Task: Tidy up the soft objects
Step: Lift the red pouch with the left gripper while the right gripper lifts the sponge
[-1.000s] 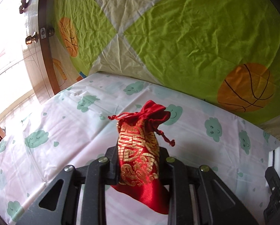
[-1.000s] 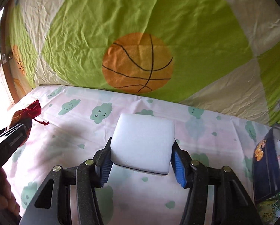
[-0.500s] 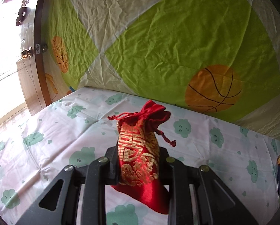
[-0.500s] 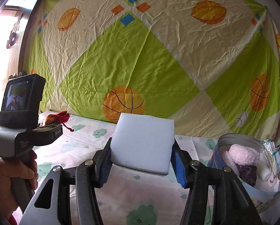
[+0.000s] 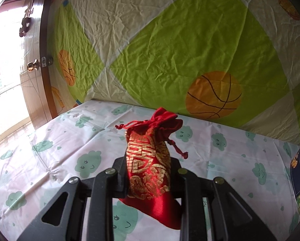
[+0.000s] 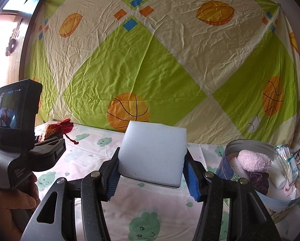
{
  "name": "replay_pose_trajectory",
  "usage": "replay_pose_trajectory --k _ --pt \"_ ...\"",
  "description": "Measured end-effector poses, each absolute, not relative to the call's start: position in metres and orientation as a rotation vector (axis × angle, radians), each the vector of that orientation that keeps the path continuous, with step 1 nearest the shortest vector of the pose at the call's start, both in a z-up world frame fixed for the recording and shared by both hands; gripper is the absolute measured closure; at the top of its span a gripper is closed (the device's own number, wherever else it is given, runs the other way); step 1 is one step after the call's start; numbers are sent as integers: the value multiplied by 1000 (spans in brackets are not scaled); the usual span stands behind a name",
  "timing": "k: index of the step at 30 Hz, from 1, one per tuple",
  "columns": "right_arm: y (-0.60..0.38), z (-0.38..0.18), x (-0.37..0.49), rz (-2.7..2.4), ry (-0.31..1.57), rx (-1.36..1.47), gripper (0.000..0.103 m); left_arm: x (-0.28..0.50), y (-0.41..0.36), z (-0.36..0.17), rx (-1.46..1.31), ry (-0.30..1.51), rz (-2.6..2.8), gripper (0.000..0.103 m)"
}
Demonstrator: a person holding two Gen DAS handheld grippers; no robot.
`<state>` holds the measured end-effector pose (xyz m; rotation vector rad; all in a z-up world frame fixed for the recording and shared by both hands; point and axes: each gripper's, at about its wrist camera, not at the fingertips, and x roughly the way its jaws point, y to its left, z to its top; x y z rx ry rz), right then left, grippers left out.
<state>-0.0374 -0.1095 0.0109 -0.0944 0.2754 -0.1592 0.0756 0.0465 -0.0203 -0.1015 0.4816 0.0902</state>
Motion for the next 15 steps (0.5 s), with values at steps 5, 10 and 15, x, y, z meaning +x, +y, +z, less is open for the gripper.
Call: replay_pose_trajectory --k 5,10,15 --pt "-116 11 -43 -166 279 -97 45 68 41 -19 -97 476 81 80" --pt "-121 12 -48 -173 280 -100 45 60 37 -19 -100 471 70 80" --pt "-124 13 -55 -178 273 -114 45 51 34 -18 -101 457 63 80"
